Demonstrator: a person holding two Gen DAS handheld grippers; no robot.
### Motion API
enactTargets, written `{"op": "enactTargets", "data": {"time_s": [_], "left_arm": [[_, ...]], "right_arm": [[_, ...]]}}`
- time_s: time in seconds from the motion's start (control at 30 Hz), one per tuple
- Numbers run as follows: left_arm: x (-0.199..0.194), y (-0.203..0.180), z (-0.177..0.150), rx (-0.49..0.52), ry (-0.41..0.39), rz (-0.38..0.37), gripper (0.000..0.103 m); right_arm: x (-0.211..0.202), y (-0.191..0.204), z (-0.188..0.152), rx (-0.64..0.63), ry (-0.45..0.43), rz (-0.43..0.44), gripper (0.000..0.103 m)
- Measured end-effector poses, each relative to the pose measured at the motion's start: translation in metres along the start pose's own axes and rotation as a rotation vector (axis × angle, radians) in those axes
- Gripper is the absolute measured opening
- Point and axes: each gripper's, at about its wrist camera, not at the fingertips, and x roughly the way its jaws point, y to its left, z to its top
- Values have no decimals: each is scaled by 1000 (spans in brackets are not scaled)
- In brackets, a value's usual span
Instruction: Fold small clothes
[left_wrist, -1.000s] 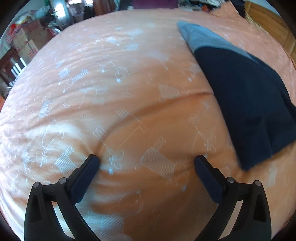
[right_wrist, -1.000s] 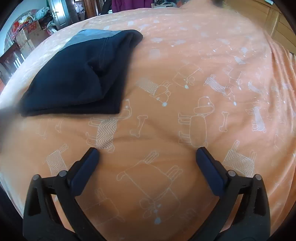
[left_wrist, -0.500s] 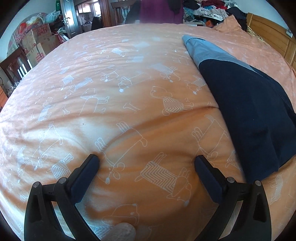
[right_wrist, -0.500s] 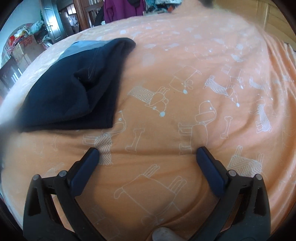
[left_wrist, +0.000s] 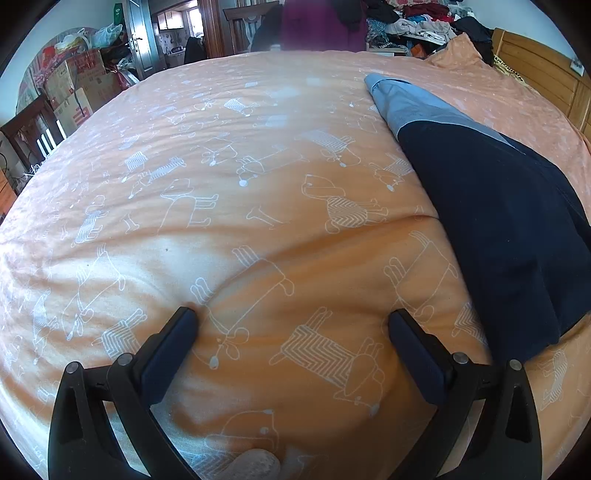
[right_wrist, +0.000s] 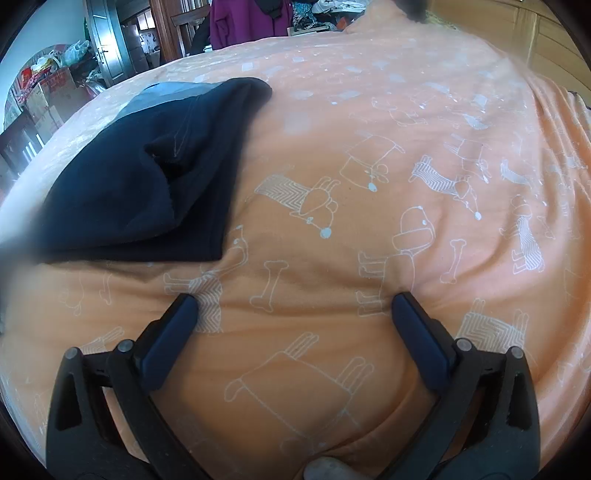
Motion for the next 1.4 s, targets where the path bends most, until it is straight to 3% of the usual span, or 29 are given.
{"op": "enactTargets", "data": {"time_s": [1.4], "left_arm": [[0,1,0,-2,3,-1,103]], "right_arm": [[1,-2,0,6,-5,15,103]]}}
